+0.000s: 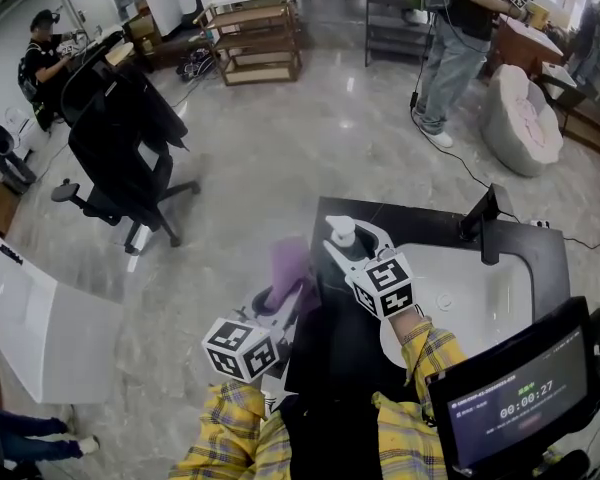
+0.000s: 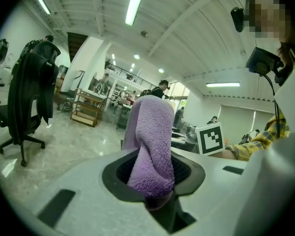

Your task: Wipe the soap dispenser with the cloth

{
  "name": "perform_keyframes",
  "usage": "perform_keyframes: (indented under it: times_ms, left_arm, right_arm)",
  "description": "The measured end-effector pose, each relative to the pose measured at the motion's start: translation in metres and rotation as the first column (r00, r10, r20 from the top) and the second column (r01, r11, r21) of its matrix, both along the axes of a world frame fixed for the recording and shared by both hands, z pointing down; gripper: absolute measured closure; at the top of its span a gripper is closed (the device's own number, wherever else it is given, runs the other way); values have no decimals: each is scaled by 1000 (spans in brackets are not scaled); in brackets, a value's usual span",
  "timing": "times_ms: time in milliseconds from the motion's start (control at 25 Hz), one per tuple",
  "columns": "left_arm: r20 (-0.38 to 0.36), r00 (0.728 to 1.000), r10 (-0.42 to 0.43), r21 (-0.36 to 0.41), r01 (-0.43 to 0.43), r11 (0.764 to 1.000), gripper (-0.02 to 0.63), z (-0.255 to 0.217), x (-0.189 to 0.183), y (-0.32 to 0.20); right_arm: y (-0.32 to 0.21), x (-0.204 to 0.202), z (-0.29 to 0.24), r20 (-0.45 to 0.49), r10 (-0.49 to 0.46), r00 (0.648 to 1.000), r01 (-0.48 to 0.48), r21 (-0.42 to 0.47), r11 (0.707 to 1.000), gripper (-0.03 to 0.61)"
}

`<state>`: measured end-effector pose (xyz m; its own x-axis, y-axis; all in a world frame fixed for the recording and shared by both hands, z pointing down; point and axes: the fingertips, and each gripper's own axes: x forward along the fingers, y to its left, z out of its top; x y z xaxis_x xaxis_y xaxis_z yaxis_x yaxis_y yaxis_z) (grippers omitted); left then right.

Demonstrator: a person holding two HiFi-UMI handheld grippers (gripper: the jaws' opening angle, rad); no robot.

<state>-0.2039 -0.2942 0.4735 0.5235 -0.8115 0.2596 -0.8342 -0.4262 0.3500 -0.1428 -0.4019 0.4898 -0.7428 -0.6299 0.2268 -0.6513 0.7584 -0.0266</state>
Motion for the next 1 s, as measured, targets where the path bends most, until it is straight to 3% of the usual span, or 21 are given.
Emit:
perform_keyframes:
  times_ms: [440, 1000]
  left_arm:
    - [-5, 1000, 18, -5, -18, 1000, 532, -1, 3, -4]
    - [-19, 1000, -4, -4, 4, 1000, 532, 0, 3, 0]
  right_arm:
    - [3, -3, -5, -22, -26, 999, 26, 0, 1000, 347]
    - [21, 42, -20, 26, 61, 998, -61, 9, 998, 336]
